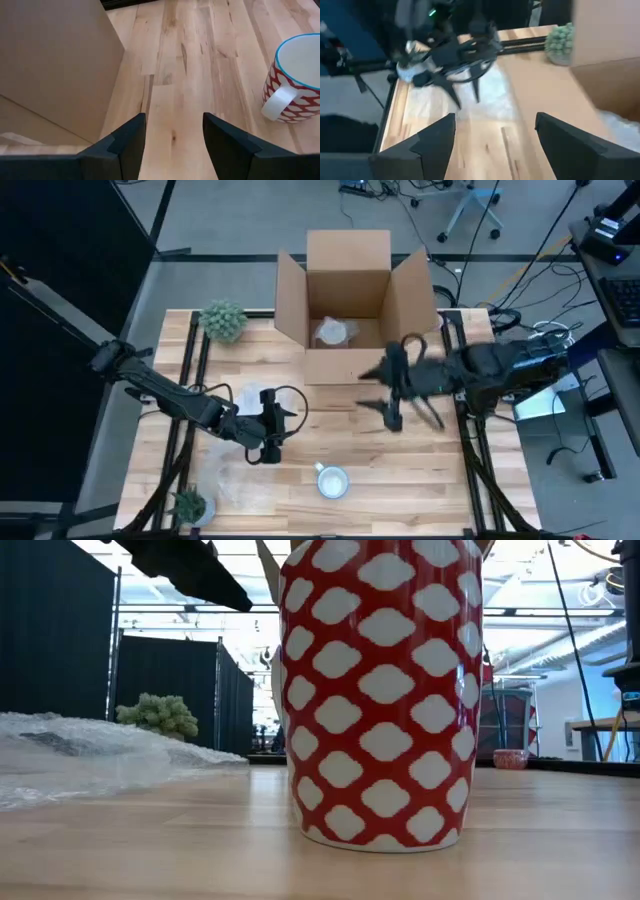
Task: Wrap mug
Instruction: Move the red mug on the right corner of the table
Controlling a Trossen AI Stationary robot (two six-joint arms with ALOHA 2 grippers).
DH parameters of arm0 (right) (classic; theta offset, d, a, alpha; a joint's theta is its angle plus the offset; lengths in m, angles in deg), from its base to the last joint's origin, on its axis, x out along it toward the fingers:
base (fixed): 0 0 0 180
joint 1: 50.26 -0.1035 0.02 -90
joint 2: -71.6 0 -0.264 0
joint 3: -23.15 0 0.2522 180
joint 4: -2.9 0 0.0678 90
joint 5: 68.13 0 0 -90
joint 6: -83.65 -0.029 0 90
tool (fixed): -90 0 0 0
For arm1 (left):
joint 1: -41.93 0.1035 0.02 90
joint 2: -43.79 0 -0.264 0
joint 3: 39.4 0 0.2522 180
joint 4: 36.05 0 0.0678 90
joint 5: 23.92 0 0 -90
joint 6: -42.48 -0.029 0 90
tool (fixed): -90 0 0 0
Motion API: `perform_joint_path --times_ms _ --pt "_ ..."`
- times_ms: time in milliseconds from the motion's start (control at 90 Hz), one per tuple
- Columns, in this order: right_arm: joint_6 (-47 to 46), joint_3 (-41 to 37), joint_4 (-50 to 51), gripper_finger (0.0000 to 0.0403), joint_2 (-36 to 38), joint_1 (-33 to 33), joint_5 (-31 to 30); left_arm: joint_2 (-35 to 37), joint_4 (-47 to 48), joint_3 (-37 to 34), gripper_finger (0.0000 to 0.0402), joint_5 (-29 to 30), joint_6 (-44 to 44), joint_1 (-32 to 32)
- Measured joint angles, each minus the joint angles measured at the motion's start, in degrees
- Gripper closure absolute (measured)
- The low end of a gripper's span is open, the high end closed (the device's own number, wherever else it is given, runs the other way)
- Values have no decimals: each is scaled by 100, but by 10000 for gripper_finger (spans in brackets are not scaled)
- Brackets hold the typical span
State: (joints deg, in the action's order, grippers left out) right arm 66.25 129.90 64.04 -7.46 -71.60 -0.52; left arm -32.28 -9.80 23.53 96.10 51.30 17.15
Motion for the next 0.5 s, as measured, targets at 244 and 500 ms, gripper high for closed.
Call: perform_joint_path --times_ms 244,500 --pt "-610 -4 55 145 -624 -1050 -1177 0 4 0 222 -2 136 0" --pt "-1540 -7 137 145 -1617 -1535 -1889 -2 4 0 222 -2 134 0"
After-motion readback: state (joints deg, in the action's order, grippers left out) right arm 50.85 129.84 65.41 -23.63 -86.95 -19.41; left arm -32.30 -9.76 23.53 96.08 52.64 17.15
